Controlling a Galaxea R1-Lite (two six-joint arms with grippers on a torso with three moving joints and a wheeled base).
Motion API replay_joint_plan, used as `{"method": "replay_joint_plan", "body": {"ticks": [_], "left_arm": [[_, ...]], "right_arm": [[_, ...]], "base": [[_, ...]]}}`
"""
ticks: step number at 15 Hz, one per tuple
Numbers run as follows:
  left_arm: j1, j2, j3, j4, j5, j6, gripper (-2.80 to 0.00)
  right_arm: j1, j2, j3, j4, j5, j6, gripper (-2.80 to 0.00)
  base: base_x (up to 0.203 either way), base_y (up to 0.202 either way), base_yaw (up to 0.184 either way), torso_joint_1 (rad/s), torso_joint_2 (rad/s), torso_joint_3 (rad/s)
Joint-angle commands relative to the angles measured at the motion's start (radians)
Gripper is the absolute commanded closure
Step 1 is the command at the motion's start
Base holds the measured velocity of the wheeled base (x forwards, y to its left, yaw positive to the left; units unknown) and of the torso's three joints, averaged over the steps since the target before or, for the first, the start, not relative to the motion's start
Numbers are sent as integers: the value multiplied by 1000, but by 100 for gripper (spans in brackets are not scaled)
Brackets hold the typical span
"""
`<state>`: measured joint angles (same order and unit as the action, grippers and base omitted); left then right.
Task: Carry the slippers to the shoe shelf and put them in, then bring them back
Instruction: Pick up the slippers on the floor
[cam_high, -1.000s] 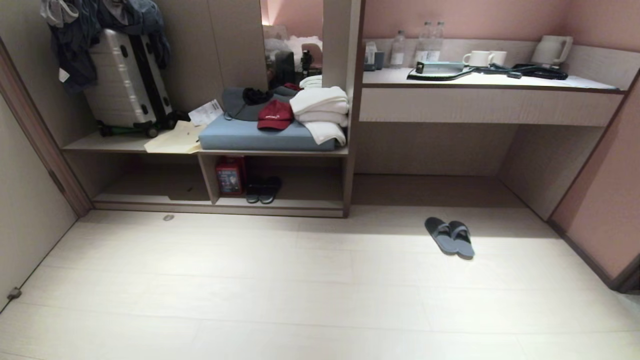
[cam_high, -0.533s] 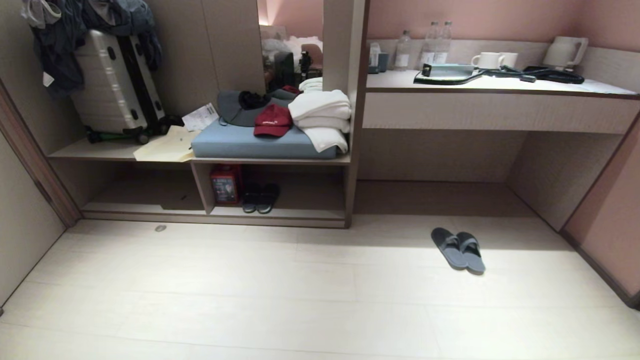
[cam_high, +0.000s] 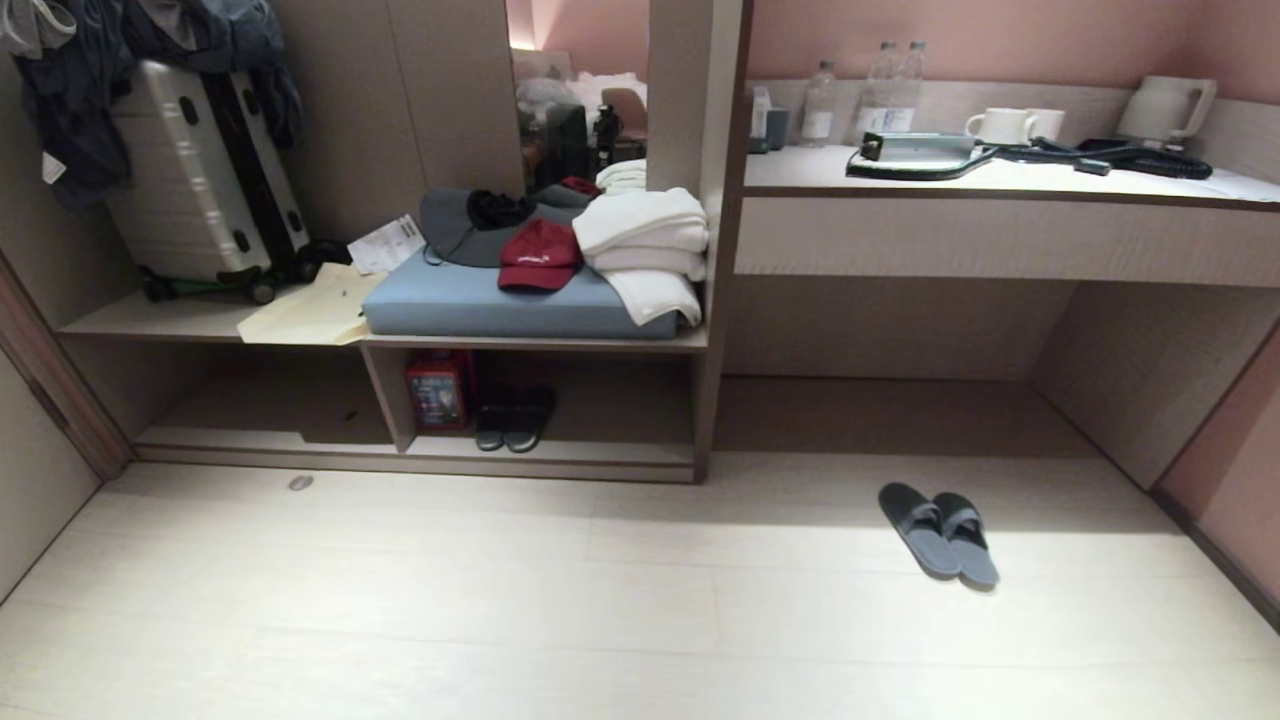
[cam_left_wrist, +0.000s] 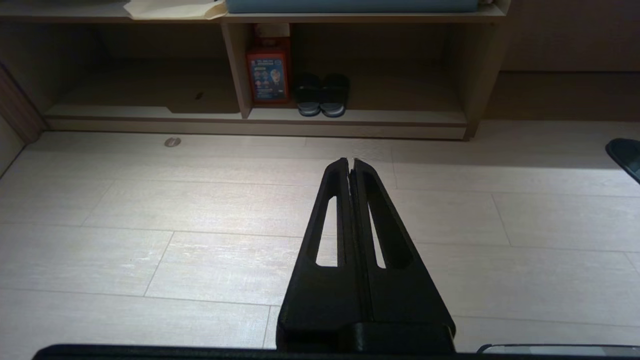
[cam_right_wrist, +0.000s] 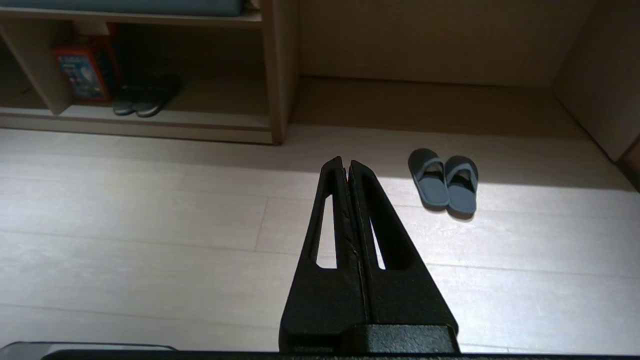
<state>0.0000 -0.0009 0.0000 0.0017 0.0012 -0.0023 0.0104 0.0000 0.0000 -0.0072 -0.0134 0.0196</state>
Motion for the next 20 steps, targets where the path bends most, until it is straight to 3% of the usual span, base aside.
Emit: {"method": "replay_joint_plan", "body": {"ticks": [1, 20], "left_arm": [[0, 1, 1, 0, 0, -1, 0], [2, 1, 2, 0, 0, -2, 0]], "right_arm": [[0, 0, 0, 0, 0, 0, 0], [0, 0, 0, 0, 0, 0, 0]], "base": [[195, 0, 2, 3, 0, -2], [196, 0, 0, 2, 3, 2]]}}
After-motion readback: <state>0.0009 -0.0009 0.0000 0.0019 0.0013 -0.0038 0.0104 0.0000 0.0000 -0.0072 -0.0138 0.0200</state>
